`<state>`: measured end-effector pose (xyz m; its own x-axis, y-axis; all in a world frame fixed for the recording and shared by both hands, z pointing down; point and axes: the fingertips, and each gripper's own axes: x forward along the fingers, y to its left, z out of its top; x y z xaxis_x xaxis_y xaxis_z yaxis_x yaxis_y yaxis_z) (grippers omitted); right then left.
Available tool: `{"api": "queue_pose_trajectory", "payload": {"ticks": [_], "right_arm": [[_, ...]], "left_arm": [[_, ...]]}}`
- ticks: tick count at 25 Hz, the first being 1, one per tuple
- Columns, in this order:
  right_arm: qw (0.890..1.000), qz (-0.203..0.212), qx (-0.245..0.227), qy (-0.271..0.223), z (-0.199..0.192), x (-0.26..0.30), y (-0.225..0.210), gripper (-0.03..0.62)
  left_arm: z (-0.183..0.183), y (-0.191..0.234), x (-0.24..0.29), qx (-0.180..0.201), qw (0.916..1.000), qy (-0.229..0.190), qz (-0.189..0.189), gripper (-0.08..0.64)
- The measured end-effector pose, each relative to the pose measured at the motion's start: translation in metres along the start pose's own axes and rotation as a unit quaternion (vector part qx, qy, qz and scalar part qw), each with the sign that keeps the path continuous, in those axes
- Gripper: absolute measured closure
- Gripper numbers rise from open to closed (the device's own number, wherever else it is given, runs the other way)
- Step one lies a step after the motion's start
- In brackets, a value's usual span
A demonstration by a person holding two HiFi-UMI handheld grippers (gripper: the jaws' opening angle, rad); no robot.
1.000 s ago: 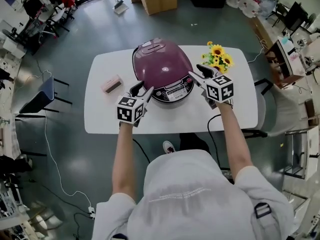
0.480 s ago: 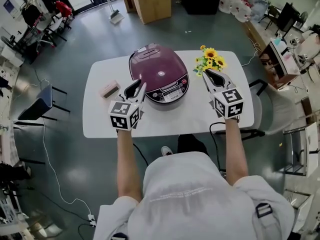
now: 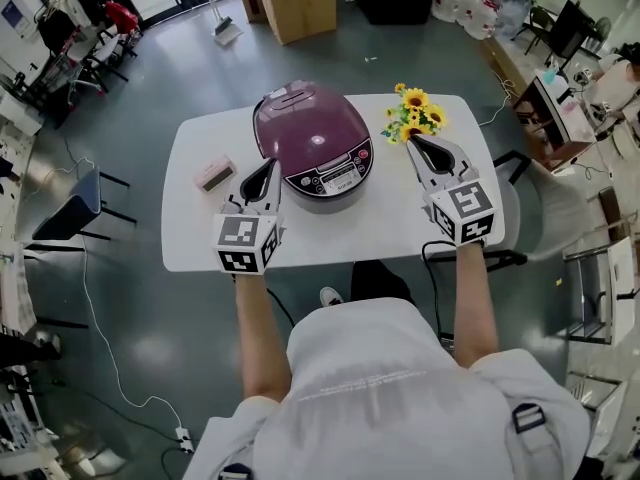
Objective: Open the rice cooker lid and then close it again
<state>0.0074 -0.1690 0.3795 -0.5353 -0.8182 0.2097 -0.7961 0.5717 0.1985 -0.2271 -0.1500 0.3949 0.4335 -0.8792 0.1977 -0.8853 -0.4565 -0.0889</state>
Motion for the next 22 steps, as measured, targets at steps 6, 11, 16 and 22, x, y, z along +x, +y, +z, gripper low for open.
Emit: {"api": "queue_pose_trajectory", "payload": {"ticks": [6,11,16,22], "right_arm": [[0.999,-0.005,-0.024,-0.022,0.027,-0.014,0.006,0.558],[0.999,0.003,-0.031,-0.035,0.042,-0.018,0.014,0.558],[0.999,0.000,-0.034,-0.038,0.046,-0.020,0.015,0.561],[0.998,-0.005,-0.042,-0.038,0.049,-0.016,0.014,0.565]], "left_arm": [[0.031,-0.006,-0.013,0.025,0.9994,-0.024,-0.003,0.545],[0.052,-0.012,-0.021,0.059,0.9972,-0.045,0.003,0.545],[0.060,-0.017,-0.020,0.080,0.9952,-0.056,-0.003,0.545],[0.065,-0.019,-0.016,0.083,0.9948,-0.059,-0.014,0.545]]}}
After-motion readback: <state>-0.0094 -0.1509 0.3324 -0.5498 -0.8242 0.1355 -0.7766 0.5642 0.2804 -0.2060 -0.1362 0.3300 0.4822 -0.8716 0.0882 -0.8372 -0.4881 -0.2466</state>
